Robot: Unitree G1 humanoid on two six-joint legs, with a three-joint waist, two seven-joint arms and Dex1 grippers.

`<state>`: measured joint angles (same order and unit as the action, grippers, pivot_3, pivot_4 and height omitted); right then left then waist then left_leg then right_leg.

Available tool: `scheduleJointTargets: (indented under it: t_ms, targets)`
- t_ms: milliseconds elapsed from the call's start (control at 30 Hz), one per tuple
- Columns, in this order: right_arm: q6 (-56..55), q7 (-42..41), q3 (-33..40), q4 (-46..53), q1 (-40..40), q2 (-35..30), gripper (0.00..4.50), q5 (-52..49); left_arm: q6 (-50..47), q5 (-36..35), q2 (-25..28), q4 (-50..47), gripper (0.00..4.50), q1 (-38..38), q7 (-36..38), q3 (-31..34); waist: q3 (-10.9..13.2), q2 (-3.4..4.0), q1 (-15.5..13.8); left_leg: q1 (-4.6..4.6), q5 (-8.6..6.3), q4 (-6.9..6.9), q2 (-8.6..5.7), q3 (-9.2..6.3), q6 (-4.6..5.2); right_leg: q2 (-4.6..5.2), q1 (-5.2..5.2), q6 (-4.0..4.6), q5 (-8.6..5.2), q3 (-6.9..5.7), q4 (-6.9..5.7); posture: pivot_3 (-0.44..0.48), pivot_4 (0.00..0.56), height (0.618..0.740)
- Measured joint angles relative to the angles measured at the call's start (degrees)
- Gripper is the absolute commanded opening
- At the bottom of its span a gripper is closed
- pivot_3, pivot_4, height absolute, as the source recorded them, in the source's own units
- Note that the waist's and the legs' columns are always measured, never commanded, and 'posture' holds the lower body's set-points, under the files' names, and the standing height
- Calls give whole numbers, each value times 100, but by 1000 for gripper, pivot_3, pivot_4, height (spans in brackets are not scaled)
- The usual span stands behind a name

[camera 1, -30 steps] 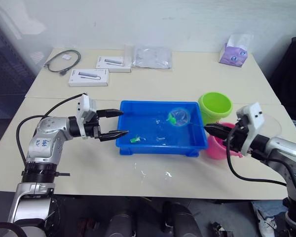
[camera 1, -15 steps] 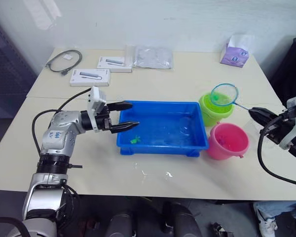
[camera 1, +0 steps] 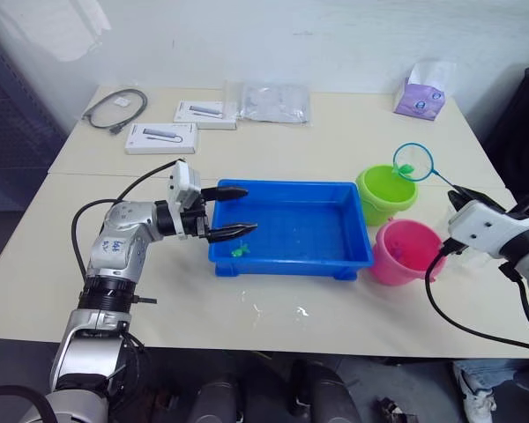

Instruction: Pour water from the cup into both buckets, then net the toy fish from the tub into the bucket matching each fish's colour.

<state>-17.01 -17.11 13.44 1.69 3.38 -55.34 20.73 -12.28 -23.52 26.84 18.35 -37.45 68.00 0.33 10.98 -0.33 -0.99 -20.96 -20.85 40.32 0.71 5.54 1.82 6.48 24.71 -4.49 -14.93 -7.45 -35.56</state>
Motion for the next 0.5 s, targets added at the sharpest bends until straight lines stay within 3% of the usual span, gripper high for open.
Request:
scheduleJointTargets:
  t_ms: [300,500]
  targets:
    - [-1006,863,-413,-649,50,-77,0,1046,94,23,-2,-10,4448,2,-47,-25,1,2,-1,1,2,0,1,-4,-2,-1,-6,0,0,12,3,0,150,740]
    - [-752,791,-137,-480,169,42,0,638,121,24,0,-2,4448,1,-46,-26,1,2,-2,2,2,0,4,-9,-3,-4,-9,0,0,10,4,0,150,740]
